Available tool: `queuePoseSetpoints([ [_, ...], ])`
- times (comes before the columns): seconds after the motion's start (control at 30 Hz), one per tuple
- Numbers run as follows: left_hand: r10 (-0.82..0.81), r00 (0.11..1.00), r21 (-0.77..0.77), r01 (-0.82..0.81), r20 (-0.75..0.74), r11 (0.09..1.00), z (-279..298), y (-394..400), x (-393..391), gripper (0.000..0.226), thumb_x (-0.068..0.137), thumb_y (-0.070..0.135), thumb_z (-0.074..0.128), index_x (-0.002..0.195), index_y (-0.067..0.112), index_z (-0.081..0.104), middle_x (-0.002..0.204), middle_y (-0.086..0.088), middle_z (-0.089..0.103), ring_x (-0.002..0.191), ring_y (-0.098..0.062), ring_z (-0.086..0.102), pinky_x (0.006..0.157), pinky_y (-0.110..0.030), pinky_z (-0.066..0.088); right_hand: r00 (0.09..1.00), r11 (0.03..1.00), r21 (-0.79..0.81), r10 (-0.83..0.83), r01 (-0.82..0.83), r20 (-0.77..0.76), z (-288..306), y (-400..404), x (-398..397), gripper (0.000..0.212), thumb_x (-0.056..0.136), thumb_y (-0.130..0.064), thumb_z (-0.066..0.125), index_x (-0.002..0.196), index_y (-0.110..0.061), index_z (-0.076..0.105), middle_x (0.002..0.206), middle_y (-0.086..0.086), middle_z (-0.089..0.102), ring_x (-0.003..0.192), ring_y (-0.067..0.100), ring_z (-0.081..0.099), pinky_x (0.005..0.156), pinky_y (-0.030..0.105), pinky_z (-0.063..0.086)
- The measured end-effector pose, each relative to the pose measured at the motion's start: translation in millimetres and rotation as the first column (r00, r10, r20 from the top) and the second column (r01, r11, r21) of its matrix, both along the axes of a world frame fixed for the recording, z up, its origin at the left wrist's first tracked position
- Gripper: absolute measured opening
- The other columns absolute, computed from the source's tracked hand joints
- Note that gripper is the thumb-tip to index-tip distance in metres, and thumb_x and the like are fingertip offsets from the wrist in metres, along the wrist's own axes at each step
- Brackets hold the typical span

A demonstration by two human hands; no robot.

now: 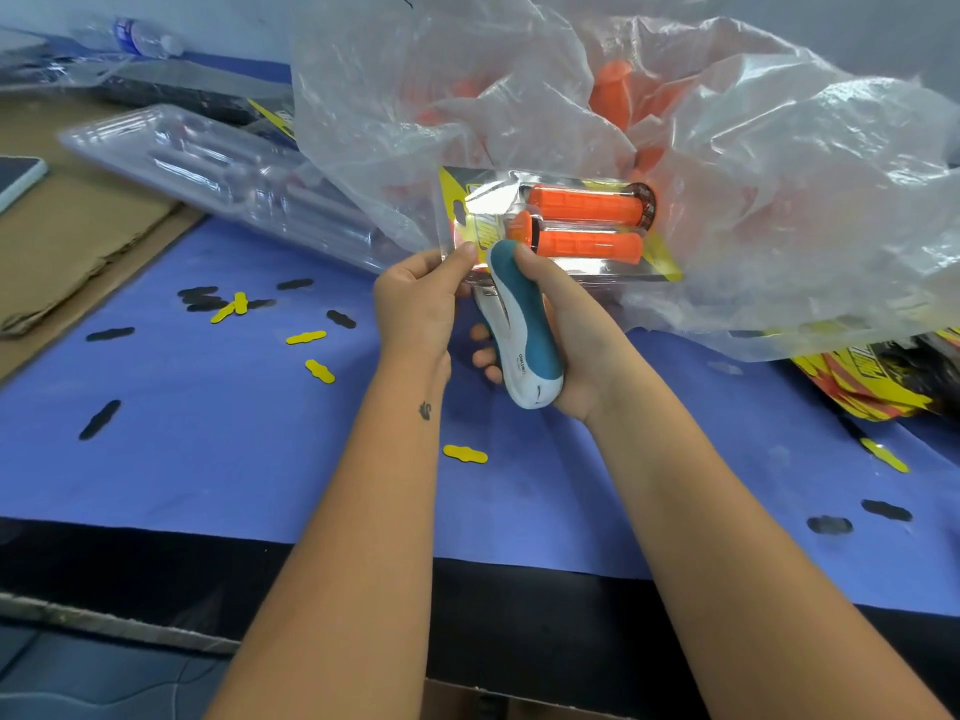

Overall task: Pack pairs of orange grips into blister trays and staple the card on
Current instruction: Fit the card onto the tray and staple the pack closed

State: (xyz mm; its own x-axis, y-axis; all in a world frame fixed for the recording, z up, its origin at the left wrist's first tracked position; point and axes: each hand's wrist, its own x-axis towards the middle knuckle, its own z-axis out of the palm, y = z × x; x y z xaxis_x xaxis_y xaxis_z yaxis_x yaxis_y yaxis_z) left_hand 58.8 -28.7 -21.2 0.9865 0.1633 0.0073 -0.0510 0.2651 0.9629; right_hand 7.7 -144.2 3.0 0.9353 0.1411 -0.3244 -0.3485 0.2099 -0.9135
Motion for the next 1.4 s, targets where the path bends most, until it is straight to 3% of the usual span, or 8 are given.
queuePoseSetpoints([
  [0.17, -0.028, 0.999, -0.060, 0.026, -0.027, 0.998, 1, -1, 0, 0.020, 0.086, 0.021, 0.073, 0.067, 0.018, 0.067, 0.053, 0.006, 0.055, 0.048, -0.004, 0.046, 0.047, -0.015, 0.038, 0.999, 0.999, -0.032, -0.020, 0.021, 0.038, 0, 1, 0, 0.053, 0.090, -0.057, 0.056, 0.105, -0.007, 0.066, 0.074, 0.010, 0.067, 0.060, 0.024, 0.065, 0.055, 0.028, 0.053],
  [0.33, -0.048, 0.999, -0.082, 0.047, -0.014, 0.996, 2, -2, -2, 0.016, 0.086, 0.019, 0.073, 0.071, 0.017, 0.066, 0.065, 0.001, 0.056, 0.057, -0.008, 0.046, 0.048, -0.016, 0.038, 0.998, 0.992, 0.110, -0.066, 0.065, 0.008, 1, -2, 4, 0.055, 0.091, -0.059, 0.052, 0.104, -0.009, 0.068, 0.078, 0.010, 0.067, 0.064, 0.023, 0.064, 0.057, 0.027, 0.053],
  [0.53, -0.061, 0.998, -0.117, 0.057, -0.029, 0.991, 4, -3, -3, 0.015, 0.086, 0.015, 0.072, 0.072, 0.015, 0.066, 0.055, 0.005, 0.053, 0.052, -0.009, 0.043, 0.049, -0.021, 0.039, 0.998, 0.990, 0.127, -0.064, 0.062, 0.011, 1, -3, 9, 0.052, 0.089, -0.059, 0.054, 0.096, -0.009, 0.070, 0.080, 0.008, 0.069, 0.066, 0.022, 0.065, 0.059, 0.026, 0.053],
  [0.97, -0.048, 0.998, -0.087, 0.045, -0.033, 0.995, 0, -4, -3, 0.019, 0.086, 0.016, 0.071, 0.070, 0.012, 0.062, 0.047, 0.006, 0.051, 0.044, -0.008, 0.043, 0.045, -0.020, 0.038, 0.991, 0.988, 0.105, -0.117, 0.109, 0.067, -11, 5, 12, 0.057, 0.094, -0.055, 0.048, 0.112, -0.003, 0.064, 0.091, 0.013, 0.061, 0.065, 0.023, 0.060, 0.058, 0.029, 0.048],
  [1.4, -0.044, 0.998, -0.096, 0.040, -0.037, 0.995, -2, -5, 2, 0.017, 0.086, 0.016, 0.071, 0.071, 0.014, 0.063, 0.049, 0.008, 0.055, 0.045, -0.005, 0.046, 0.046, -0.018, 0.038, 0.983, 0.981, 0.147, -0.147, 0.130, 0.110, -14, 3, 7, 0.052, 0.096, -0.050, 0.049, 0.107, -0.002, 0.064, 0.076, 0.013, 0.064, 0.061, 0.023, 0.062, 0.056, 0.027, 0.051],
])
